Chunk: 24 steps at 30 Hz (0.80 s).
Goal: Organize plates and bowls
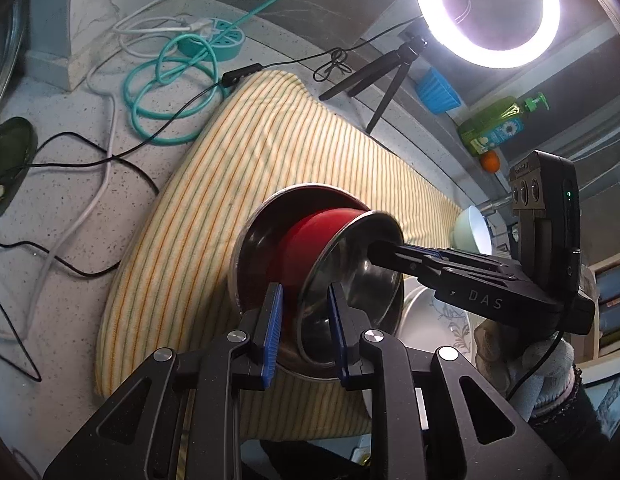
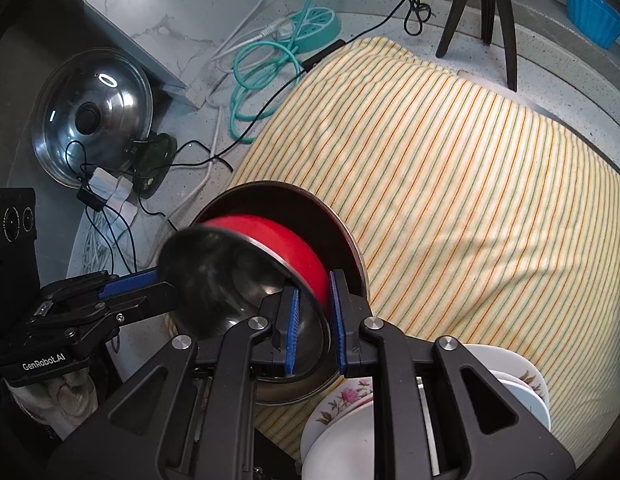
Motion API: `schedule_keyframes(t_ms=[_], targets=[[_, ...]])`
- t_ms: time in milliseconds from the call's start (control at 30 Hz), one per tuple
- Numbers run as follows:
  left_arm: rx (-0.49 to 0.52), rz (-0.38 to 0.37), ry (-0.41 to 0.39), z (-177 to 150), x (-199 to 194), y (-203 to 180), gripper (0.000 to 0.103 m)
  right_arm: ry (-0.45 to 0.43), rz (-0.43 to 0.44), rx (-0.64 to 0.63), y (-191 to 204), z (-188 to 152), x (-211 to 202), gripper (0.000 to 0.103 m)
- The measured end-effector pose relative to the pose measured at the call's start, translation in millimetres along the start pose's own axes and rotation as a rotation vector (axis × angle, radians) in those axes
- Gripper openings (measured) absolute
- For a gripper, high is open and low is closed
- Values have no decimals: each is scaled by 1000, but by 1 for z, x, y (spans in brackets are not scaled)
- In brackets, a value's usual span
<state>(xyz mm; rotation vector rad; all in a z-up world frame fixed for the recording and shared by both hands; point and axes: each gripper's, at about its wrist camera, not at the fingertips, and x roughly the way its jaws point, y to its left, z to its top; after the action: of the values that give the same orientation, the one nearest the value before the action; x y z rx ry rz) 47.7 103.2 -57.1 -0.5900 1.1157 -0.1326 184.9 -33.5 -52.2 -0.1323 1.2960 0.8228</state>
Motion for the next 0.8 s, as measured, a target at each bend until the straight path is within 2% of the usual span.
schedule_keyframes(t_ms=[267,367,433,467,800], targets=[[30,48,0,9,8,0,20,6,-6,-14,1,3,6,15],[40,57,-5,11,9,1,20,-17,-9,-16,1,5,3,16],[38,52,-9,13,9,1,20,-30,3,-8,0,7,-1,26],[39,50,-10,14,9,0,20,-41,12,-5,-1,8,-4,28],[59,68,-50,20,1,-5,20,-97,64,19,-7,10,-29,39]])
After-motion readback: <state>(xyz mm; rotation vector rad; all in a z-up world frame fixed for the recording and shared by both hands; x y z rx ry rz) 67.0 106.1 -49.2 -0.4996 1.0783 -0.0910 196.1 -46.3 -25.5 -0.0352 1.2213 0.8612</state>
